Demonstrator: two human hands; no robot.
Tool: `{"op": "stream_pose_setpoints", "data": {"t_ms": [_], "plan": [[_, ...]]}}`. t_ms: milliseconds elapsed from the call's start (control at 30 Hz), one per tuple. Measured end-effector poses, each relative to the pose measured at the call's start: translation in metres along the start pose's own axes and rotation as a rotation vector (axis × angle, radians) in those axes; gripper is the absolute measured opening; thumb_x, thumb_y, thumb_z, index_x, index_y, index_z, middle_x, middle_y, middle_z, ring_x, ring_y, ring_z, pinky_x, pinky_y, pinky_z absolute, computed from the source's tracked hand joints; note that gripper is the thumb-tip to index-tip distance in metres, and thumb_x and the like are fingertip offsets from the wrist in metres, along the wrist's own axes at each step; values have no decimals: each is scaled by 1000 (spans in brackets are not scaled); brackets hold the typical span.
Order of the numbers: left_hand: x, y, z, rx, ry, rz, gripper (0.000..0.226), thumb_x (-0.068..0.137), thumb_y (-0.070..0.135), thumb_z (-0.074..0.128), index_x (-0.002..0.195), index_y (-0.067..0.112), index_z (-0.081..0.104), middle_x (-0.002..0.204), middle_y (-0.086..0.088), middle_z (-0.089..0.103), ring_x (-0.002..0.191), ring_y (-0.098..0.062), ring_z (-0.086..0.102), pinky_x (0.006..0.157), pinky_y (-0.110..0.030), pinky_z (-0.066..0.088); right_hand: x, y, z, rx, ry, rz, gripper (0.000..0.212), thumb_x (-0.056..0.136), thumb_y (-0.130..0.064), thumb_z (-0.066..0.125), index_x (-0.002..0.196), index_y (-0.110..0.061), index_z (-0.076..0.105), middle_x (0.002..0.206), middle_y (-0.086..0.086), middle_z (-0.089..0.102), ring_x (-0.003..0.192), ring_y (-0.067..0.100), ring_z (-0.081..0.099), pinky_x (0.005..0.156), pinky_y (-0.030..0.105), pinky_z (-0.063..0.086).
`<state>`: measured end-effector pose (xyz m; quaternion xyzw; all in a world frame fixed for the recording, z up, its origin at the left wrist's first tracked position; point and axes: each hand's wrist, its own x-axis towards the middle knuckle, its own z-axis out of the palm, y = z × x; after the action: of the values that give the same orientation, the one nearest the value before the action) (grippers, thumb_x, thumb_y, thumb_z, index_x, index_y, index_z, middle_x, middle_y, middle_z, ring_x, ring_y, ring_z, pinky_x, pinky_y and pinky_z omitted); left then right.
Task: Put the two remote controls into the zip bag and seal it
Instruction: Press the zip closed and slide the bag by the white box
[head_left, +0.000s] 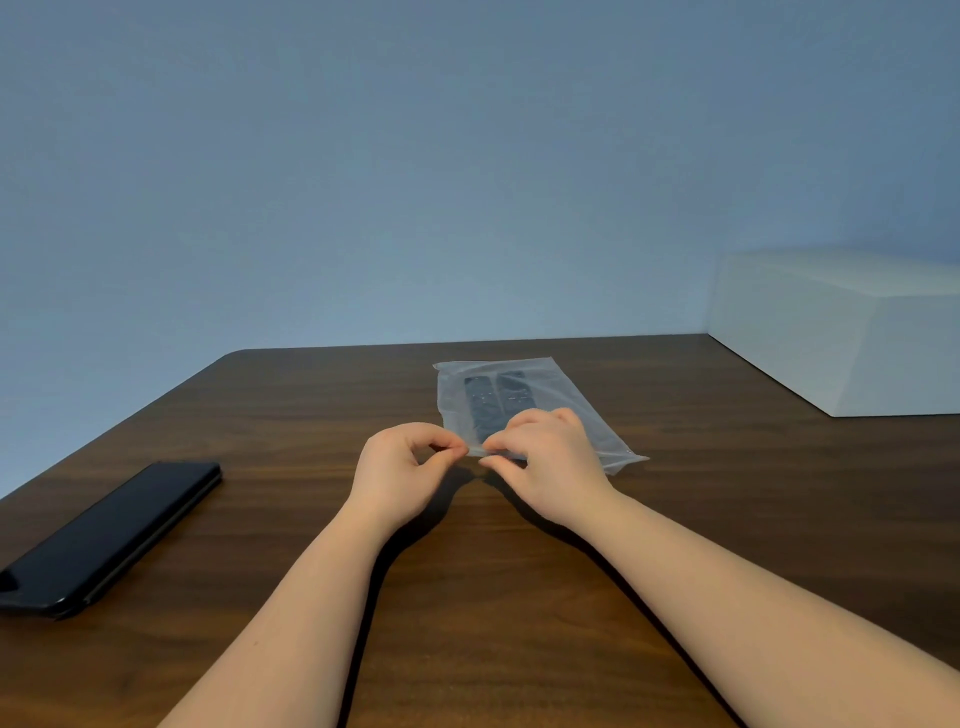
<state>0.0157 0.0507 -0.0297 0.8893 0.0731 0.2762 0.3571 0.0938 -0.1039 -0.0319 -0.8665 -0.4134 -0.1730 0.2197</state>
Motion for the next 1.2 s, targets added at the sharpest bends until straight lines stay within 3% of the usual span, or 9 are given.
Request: {"op": "stream_pose_setpoints", "data": {"t_ms": [333, 667, 900, 967, 1067, 1200], "plan": [[-1, 2, 0, 25, -26, 38, 8, 82, 17, 67, 84, 20, 73, 84, 9, 68, 87, -10, 62, 86, -33, 52, 0, 3, 2, -32, 11, -26, 24, 95, -33, 49, 104, -29, 72, 101, -7, 71, 105, 13, 55, 94, 32, 31], [-2, 1, 2, 220, -13, 93, 9, 83, 19, 65, 83, 22, 73, 91, 5, 73, 92, -16, 61, 81, -36, 51, -4, 12, -1, -160, 45, -166, 26, 96, -33, 47, 101, -26, 71, 105, -5, 69, 107, 17, 55, 91, 33, 32], [-3, 3, 1, 196, -2, 49, 9, 84, 20, 63, 82, 22, 72, 90, 9, 70, 86, -10, 57, 75, -28, 45, -23, 44, -22, -414, 83, -212, 8, 80, -19, 70, 73, -22, 73, 70, -6, 72, 83, 16, 66, 76, 32, 26], [-3, 2, 2, 196, -9, 44, 9, 84, 22, 63, 82, 24, 71, 90, 10, 69, 84, -8, 55, 75, -27, 45, -28, 52, -27, -452, 71, -199, 8, 78, -18, 73, 70, -21, 72, 69, -5, 72, 81, 17, 66, 76, 32, 30], [-3, 3, 1, 212, -32, 43, 8, 85, 24, 63, 84, 25, 71, 87, 12, 66, 85, -8, 55, 75, -28, 46, -36, 57, -35, -489, 52, -188, 7, 72, -17, 78, 69, -21, 73, 71, -4, 73, 79, 17, 67, 76, 32, 46], [-4, 3, -1, 221, -46, 39, 8, 84, 24, 63, 85, 26, 71, 84, 15, 61, 86, -9, 56, 77, -30, 50, -41, 70, -39, -498, 63, -161, 11, 68, -15, 82, 70, -22, 73, 72, -4, 74, 79, 18, 69, 73, 32, 49]]}}
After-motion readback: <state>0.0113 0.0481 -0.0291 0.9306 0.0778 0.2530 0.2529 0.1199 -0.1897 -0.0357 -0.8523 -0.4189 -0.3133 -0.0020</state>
